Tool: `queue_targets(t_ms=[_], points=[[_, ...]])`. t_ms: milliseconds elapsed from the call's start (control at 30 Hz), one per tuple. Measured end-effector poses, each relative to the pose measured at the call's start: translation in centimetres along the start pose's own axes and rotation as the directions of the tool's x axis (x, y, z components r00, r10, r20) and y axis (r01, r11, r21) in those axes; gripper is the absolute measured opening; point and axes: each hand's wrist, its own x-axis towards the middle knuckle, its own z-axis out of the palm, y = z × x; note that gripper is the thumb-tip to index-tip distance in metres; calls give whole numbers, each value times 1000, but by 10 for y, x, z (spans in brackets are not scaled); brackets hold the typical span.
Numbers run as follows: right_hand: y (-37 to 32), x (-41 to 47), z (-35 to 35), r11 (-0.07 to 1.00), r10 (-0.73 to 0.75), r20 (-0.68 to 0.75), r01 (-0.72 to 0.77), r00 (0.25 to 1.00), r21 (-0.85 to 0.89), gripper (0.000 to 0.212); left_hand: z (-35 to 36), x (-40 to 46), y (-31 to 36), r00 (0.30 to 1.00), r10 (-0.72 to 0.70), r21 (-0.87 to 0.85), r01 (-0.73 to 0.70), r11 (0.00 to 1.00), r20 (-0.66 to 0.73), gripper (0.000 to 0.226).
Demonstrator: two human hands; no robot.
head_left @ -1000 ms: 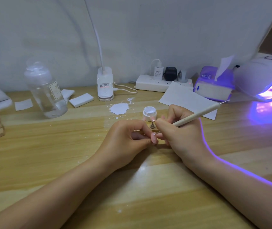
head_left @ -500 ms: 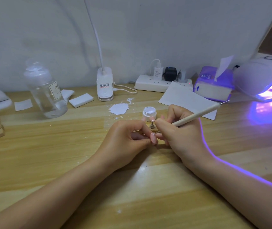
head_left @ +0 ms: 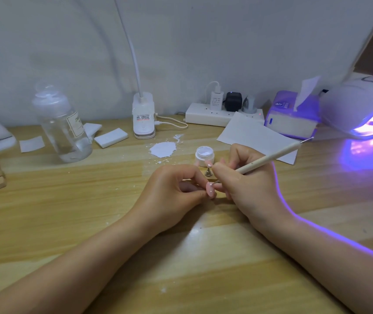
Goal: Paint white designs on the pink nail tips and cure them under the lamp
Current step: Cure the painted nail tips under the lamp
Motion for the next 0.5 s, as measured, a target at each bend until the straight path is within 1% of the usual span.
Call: queue_targets(t_ms=[300, 500], points=[[0, -1, 0, 999, -4, -21, 3, 1000, -45, 39, 0, 1, 0, 1000, 3, -9, -3, 1000, 3, 17], [1, -1, -1, 999, -2, -26, 1, 1000, -36, 40, 0, 1, -1, 1000, 3, -29, -3, 1000, 7, 13]])
